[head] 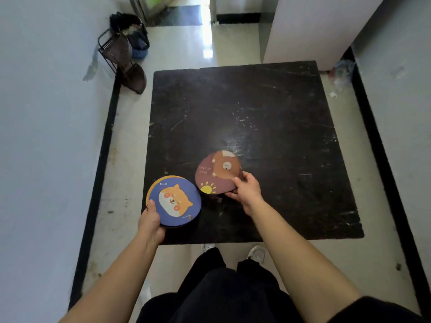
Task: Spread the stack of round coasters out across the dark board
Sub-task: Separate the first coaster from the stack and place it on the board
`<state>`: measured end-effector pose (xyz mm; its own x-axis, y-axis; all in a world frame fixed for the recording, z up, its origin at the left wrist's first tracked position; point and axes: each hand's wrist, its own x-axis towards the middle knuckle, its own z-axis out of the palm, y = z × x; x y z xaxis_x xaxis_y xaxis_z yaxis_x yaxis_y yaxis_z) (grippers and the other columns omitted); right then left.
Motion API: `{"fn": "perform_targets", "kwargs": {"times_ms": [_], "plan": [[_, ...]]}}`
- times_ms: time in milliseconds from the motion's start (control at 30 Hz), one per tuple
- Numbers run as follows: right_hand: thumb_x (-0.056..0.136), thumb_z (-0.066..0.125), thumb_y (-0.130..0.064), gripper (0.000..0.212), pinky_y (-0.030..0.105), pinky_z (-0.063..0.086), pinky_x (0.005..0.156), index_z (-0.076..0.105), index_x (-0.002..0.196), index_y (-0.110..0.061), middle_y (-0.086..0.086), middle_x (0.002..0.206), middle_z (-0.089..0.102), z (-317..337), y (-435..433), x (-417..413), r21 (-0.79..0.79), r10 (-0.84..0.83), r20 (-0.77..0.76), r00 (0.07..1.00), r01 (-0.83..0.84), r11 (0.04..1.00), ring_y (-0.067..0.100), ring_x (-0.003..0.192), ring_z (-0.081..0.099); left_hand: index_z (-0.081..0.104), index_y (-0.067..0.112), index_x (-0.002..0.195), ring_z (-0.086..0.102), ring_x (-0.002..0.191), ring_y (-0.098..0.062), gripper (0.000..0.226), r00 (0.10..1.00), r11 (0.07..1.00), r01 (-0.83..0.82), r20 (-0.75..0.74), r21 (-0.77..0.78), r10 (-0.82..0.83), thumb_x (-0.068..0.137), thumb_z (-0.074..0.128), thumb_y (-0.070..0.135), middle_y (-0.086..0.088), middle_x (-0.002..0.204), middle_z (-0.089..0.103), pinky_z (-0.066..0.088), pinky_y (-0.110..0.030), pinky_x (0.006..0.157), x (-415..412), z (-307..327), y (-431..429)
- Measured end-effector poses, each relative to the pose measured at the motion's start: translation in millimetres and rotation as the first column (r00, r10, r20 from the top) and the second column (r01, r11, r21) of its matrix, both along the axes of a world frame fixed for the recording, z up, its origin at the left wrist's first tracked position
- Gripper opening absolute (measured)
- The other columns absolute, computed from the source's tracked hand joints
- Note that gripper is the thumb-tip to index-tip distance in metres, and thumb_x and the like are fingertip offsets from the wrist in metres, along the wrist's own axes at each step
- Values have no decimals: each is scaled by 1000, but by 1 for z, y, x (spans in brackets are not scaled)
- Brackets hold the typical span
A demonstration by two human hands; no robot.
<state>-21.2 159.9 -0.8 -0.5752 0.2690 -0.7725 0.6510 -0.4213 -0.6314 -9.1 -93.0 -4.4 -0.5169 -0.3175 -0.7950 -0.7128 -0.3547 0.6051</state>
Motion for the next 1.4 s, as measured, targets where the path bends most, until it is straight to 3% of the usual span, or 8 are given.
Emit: {"fn": "perform_targets", "kwargs": {"times_ms": [267, 467, 633, 833, 1033, 1100, 1233, 1400], "plan": [[101, 50, -16, 32, 30, 60, 59, 48, 133, -22, 7, 121, 63, 14, -77, -115, -197, 68, -159, 985, -100, 975, 22, 100, 69, 45, 8, 145, 52, 129, -32, 50, 999, 998, -44, -26, 48, 45, 106, 32, 36, -14, 146, 52, 42, -45, 108, -5, -4, -34], [102, 49, -14, 25, 30, 59, 63, 57, 121, -29, -4, 101, 71, -7, -101, -135, -407, 31, -180, 983, -103, 907, 12, 79, 74, 48, 7, 143, 57, 118, -30, 50, 999, 993, -41, -4, 107, 42, 106, 32, 37, -15, 139, 57, 45, -42, 98, -3, -12, -50], [102, 44, -6, 41, 30, 58, 68, 47, 143, -13, 6, 100, 64, -35, -109, -122, -79, 187, 75, 980, -181, 980, 17, 79, 61, 52, 8, 140, 59, 113, -29, 49, 1000, 994, -18, 25, 104, 16, 105, 35, 37, -15, 135, 60, 47, -41, 96, -1, -20, -59], [102, 45, -5, 43, 27, 59, 60, 46, 144, -11, 4, 92, 66, -42, -105, -113, -21, 158, 74, 985, -157, 987, 13, 68, 61, 51, 9, 140, 60, 114, -29, 50, 999, 993, 25, 16, 118, -27, 105, 34, 39, -15, 136, 60, 47, -42, 96, -4, -27, -64], [100, 48, -9, 34, 28, 58, 60, 57, 132, -18, 7, 115, 66, -38, -95, -93, 103, 141, 145, 979, -157, 982, 20, 95, 66, 52, 9, 139, 59, 120, -32, 49, 998, 995, 55, 16, 89, -57, 104, 36, 39, -15, 136, 61, 47, -46, 103, -6, -26, -66], [99, 50, -12, 33, 29, 58, 58, 59, 130, -20, 4, 111, 65, -42, -85, -78, 193, 126, 200, 972, -165, 967, 19, 91, 66, 52, 9, 140, 59, 121, -33, 49, 998, 995, 57, 15, 84, -59, 104, 37, 39, -16, 136, 60, 46, -49, 104, -5, -27, -67], [98, 49, -16, 29, 40, 63, 72, 59, 124, -24, 2, 106, 64, -49, -66, -47, 363, 99, 274, 957, -198, 911, 14, 75, 64, 53, 10, 138, 60, 118, -33, 48, 997, 992, 80, 0, 95, -80, 104, 38, 40, -16, 136, 60, 48, -47, 100, -2, -28, -61], [92, 52, -22, 13, 47, 58, 84, 53, 102, -30, 7, 112, 66, -45, -31, 0, 493, 37, 377, 926, -234, 838, 29, 98, 66, 56, 10, 136, 61, 116, -33, 48, 994, 987, 107, 22, 116, -110, 102, 44, 40, -16, 133, 63, 50, -47, 97, -3, -29, -39]]}}
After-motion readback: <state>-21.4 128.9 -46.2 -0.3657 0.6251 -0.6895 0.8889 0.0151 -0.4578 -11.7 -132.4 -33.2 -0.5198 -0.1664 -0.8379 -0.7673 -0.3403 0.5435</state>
